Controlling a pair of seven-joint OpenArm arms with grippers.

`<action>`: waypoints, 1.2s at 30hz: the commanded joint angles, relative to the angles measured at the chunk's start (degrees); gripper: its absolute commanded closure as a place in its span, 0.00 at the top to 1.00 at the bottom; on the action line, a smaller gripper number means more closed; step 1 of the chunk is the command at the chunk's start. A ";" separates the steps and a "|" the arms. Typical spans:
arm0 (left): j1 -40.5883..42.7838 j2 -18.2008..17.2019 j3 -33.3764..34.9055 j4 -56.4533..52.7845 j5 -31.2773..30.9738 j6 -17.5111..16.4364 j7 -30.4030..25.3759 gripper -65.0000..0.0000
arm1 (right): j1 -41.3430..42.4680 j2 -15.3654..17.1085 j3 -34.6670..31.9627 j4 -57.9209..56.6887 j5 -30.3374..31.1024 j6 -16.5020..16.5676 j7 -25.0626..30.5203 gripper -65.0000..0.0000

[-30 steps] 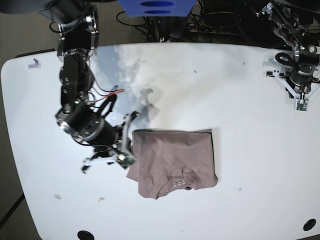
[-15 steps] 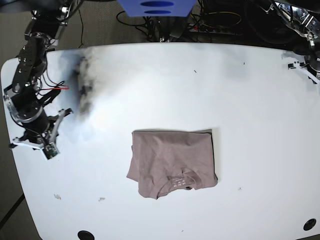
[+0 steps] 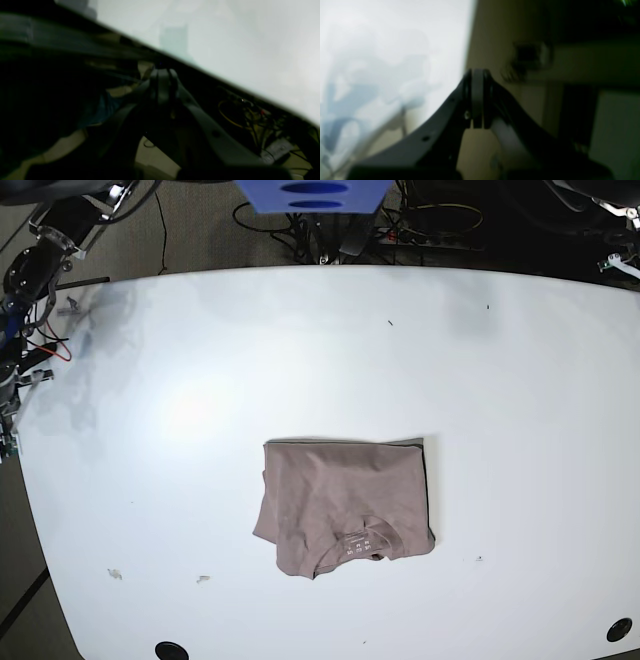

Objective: Fold the T-shirt properly

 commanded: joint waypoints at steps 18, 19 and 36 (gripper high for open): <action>12.73 7.48 3.31 -4.08 -0.11 0.18 -1.40 0.00 | -10.64 -4.68 4.84 -10.18 -4.94 -0.29 7.44 0.00; 13.26 7.92 3.75 -4.44 -0.11 0.18 -1.49 0.00 | -10.99 -4.68 5.36 -11.24 -4.94 -0.29 8.49 0.00; 19.76 8.97 12.98 -21.23 5.95 0.18 -16.34 0.00 | -17.76 -4.77 13.80 -31.28 -4.94 -0.29 28.53 0.00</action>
